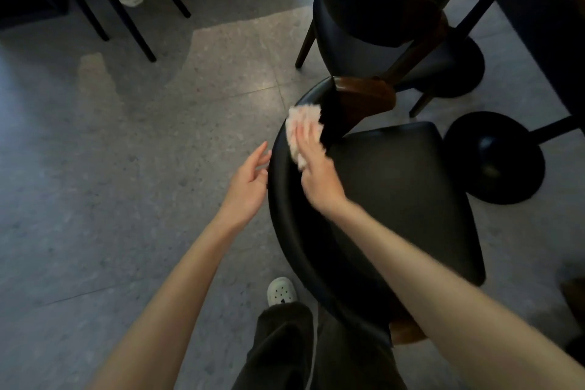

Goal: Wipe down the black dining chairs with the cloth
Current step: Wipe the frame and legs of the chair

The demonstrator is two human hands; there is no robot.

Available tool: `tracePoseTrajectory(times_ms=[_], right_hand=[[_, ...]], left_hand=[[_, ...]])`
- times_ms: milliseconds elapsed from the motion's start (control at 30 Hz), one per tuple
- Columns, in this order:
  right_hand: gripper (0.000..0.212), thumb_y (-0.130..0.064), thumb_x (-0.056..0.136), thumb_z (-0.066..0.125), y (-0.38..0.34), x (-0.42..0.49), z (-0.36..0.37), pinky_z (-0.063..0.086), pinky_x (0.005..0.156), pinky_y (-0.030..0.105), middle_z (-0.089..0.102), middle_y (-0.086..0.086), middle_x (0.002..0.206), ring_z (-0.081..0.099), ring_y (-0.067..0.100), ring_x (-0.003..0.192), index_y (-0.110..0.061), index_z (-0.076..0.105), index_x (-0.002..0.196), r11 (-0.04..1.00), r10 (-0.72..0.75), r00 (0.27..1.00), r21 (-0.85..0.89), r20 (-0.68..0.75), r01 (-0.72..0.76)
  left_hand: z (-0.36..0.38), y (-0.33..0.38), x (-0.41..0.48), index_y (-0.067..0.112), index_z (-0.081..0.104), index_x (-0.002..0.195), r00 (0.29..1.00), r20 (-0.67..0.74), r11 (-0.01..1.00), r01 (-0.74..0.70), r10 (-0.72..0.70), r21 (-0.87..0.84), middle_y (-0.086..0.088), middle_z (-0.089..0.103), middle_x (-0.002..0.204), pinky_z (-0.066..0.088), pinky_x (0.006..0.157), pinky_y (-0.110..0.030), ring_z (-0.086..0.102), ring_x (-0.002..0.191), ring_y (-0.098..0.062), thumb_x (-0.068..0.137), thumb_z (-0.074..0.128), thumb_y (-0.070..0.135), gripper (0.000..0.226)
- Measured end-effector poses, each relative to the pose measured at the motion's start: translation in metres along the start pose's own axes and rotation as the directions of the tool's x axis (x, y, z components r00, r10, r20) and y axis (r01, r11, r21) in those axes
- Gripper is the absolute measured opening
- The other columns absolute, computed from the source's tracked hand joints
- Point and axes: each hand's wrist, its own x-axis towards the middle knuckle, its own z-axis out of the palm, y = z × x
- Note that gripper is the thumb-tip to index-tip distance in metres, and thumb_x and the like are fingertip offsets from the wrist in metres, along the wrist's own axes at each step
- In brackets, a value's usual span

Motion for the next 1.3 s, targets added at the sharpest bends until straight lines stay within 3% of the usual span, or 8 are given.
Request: tracePoseTrajectory(times_ms=[100, 300, 400, 600, 767, 933, 1133, 1300], right_hand=[[0.077, 0.017, 0.088, 0.033, 0.001, -0.081, 0.003, 0.003, 0.122, 0.031, 0.01, -0.002, 0.162, -0.002, 0.011, 0.149, -0.022, 0.022, 0.152, 0.992, -0.051, 0.984, 0.122, 0.173, 0.029], [0.068, 0.017, 0.082, 0.043, 0.02, -0.11, -0.053, 0.035, 0.109, 0.02, 0.054, -0.015, 0.132, 0.047, -0.011, 0.124, -0.032, 0.059, 0.127, 0.977, 0.014, 0.957, 0.201, 0.288, -0.075], [0.059, 0.0, 0.095, 0.044, 0.028, -0.062, -0.066, 0.032, 0.114, 0.025, 0.044, -0.021, 0.143, 0.035, -0.003, 0.136, -0.043, 0.046, 0.135, 0.958, 0.111, 0.993, 0.26, 0.041, -0.118], [0.077, -0.014, 0.098, 0.044, 0.041, 0.049, -0.033, 0.024, 0.116, 0.046, -0.013, 0.002, 0.162, 0.01, 0.023, 0.148, -0.034, -0.006, 0.153, 0.892, 0.264, 0.962, 0.364, 0.065, -0.27], [0.085, -0.078, 0.086, 0.024, 0.026, 0.019, -0.007, 0.028, 0.111, 0.041, 0.043, 0.01, 0.147, 0.045, 0.019, 0.131, -0.024, 0.024, 0.153, 0.865, 0.34, 0.937, 0.367, 0.075, -0.343], [0.066, 0.008, 0.098, 0.032, 0.046, -0.082, 0.007, 0.0, 0.109, 0.003, 0.005, -0.009, 0.156, 0.003, 0.005, 0.144, -0.02, 0.005, 0.152, 0.969, 0.086, 0.969, 0.206, 0.232, -0.135], [0.052, 0.004, 0.093, 0.048, 0.082, -0.089, -0.042, 0.031, 0.115, 0.028, 0.05, -0.011, 0.138, 0.042, -0.002, 0.13, -0.026, 0.05, 0.135, 0.973, 0.105, 0.987, 0.19, 0.124, -0.127], [0.05, -0.037, 0.102, 0.044, 0.1, 0.009, -0.049, 0.033, 0.11, 0.038, 0.031, -0.014, 0.155, 0.032, 0.019, 0.143, -0.052, 0.023, 0.145, 0.89, 0.309, 0.945, 0.384, -0.111, -0.246]], left_hand=[[0.006, -0.004, 0.0, 0.016, 0.036, 0.145, 0.999, -0.025, 1.0, -0.027, 0.026, -0.011, 0.004, 0.047, 0.133, 0.034, 0.113, -0.045, 0.045, 0.131, -0.015, 0.1, 0.033, -0.002, 0.048], [0.025, -0.004, -0.006, 0.01, 0.033, 0.147, 0.983, -0.091, 0.956, -0.128, 0.157, 0.264, -0.006, 0.034, 0.146, 0.014, 0.093, 0.008, 0.025, 0.118, 0.01, 0.103, 0.035, 0.009, 0.044], [0.029, -0.011, -0.006, 0.013, 0.028, 0.15, 0.973, -0.077, 0.927, -0.182, 0.219, 0.328, -0.001, 0.03, 0.151, 0.011, 0.096, 0.008, 0.022, 0.121, 0.015, 0.104, 0.036, 0.016, 0.047], [0.03, -0.023, -0.003, 0.021, 0.021, 0.153, 0.954, -0.059, 0.841, -0.228, 0.292, 0.49, 0.008, 0.021, 0.158, 0.008, 0.112, -0.01, 0.016, 0.143, 0.001, 0.105, 0.029, 0.027, 0.049], [0.034, -0.029, -0.002, 0.022, 0.017, 0.154, 0.946, -0.071, 0.82, -0.235, 0.316, 0.522, 0.011, 0.017, 0.159, 0.007, 0.113, -0.011, 0.012, 0.144, 0.004, 0.105, 0.025, 0.03, 0.05], [0.04, -0.03, -0.001, 0.02, 0.02, 0.153, 0.937, -0.12, 0.841, -0.231, 0.327, 0.489, 0.008, 0.02, 0.159, 0.011, 0.115, -0.013, 0.015, 0.144, 0.002, 0.105, 0.027, 0.026, 0.049], [0.046, -0.017, 0.003, 0.02, 0.023, 0.152, 0.914, -0.128, 0.82, -0.276, 0.386, 0.501, 0.009, 0.015, 0.16, 0.007, 0.114, -0.01, 0.012, 0.145, 0.001, 0.105, 0.033, 0.021, 0.048], [0.057, -0.012, 0.014, 0.024, 0.025, 0.151, 0.91, -0.11, 0.767, -0.268, 0.401, 0.583, 0.013, 0.015, 0.16, 0.007, 0.117, -0.023, 0.008, 0.148, -0.007, 0.103, 0.039, 0.018, 0.051]])
